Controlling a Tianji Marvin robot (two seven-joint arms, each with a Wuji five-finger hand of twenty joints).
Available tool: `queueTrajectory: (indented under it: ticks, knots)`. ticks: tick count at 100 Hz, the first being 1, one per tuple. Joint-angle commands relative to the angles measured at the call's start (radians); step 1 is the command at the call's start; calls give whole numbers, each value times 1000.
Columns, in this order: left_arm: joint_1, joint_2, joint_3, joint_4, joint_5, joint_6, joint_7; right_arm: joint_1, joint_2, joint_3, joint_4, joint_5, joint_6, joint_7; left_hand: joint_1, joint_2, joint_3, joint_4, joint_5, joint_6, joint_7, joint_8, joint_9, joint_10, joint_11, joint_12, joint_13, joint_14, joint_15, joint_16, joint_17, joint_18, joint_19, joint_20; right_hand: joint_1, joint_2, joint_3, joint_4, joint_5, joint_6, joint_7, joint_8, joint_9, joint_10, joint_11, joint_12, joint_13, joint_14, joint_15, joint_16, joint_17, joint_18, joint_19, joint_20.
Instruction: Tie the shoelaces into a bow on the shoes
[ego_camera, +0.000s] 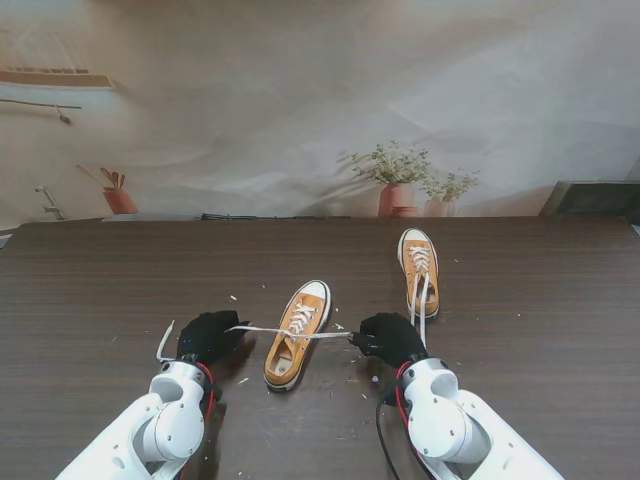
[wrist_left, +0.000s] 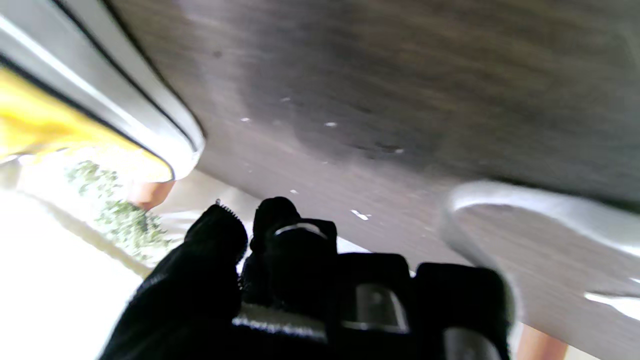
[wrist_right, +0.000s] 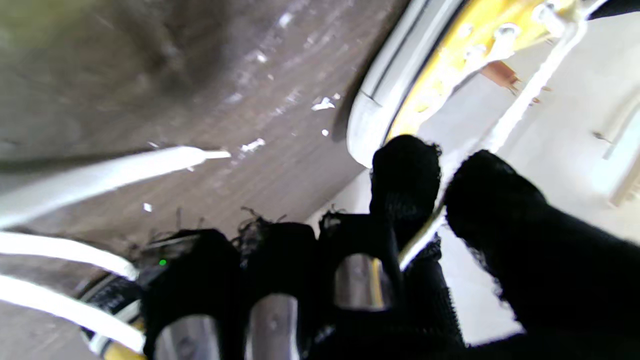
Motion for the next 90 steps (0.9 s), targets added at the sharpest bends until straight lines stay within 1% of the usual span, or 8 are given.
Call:
queueTrajectory:
  ticks: [1, 5, 27, 40, 50, 61, 76, 90]
  knots:
    - [16, -2, -3, -31, 8, -15, -6, -9, 0, 1, -13, -28, 3, 0, 33, 36, -61, -28, -42, -15, -11, -9, 72, 39, 72, 19, 8, -100, 65, -1, 44, -208, 257, -9, 43, -33, -28, -60, -55, -1, -3, -93, 40, -35, 65, 14, 16, -58, 96, 4, 42, -38, 287, -12]
    - [25, -3, -7, -44, -1, -23, -6, -10, -1, 0, -13, -39, -14, -17, 43, 34, -79, -40, -62, -18, -20, -30, 62, 33, 72, 24, 8, -95, 64, -4, 43, -197, 257, -13, 91, -98, -22, -84, -131, -26, 24, -209, 40, -37, 64, 15, 16, -58, 96, 4, 42, -37, 287, -13]
    - [68, -6, -27, -102, -7, -82, 21, -9, -1, -7, -16, -89, -71, -63, 76, 8, -129, -71, -77, -22, -53, -139, 51, 20, 74, 26, 8, -74, 64, -8, 40, -165, 257, -17, 208, -178, 30, -76, -342, 0, -129, -504, 40, -29, 60, 16, 17, -67, 94, 1, 44, -57, 287, -25]
    - [95, -6, -38, -138, -2, -98, 27, 1, -6, -10, -7, -64, -115, -70, 84, 0, -138, -74, -80, -23, -60, -168, 50, 20, 74, 25, 8, -71, 63, -9, 39, -159, 257, -18, 239, -174, 73, -28, -370, -101, -229, -633, 40, 3, 54, 21, 15, -38, 95, -2, 41, -36, 287, -28]
    - [113, -4, -44, -160, 4, -106, 23, 5, -6, -8, -6, -44, -166, -62, 87, 0, -142, -75, -81, -26, -62, -180, 46, 19, 73, 24, 8, -71, 62, -10, 39, -157, 257, -20, 290, -194, 109, 22, -287, -273, -237, -611, 41, 52, 46, 21, 13, 6, 96, -5, 37, -5, 287, -30]
    - [120, -5, -45, -166, 3, -115, 30, -1, 10, 2, -29, -75, -195, -25, 91, -2, -144, -75, -81, -28, -61, -188, 46, 19, 72, 24, 8, -70, 62, -10, 39, -157, 257, -22, 320, -208, 117, 7, -78, -369, -166, -627, 42, 65, 41, 15, 13, 13, 94, -9, 36, 2, 287, -39]
    - [121, -6, -44, -166, -7, -123, 30, -4, 40, 9, -56, -179, -219, 33, 94, -2, -146, -75, -77, -27, -60, -198, 46, 19, 72, 24, 8, -66, 62, -11, 39, -154, 257, -23, 308, -207, 129, -9, 26, -366, -131, -371, 41, 37, 41, 7, 14, -23, 94, -18, 40, -29, 287, -59]
    - [122, -3, -43, -167, -5, -127, 18, 12, 70, 4, -60, -307, -236, 85, 96, 0, -149, -76, -78, -27, -58, -203, 45, 19, 72, 24, 8, -65, 62, -11, 38, -150, 257, -25, 282, -251, 154, -44, -58, -293, -117, -384, 40, -13, 43, 21, 17, -68, 90, -19, 44, -65, 287, -68]
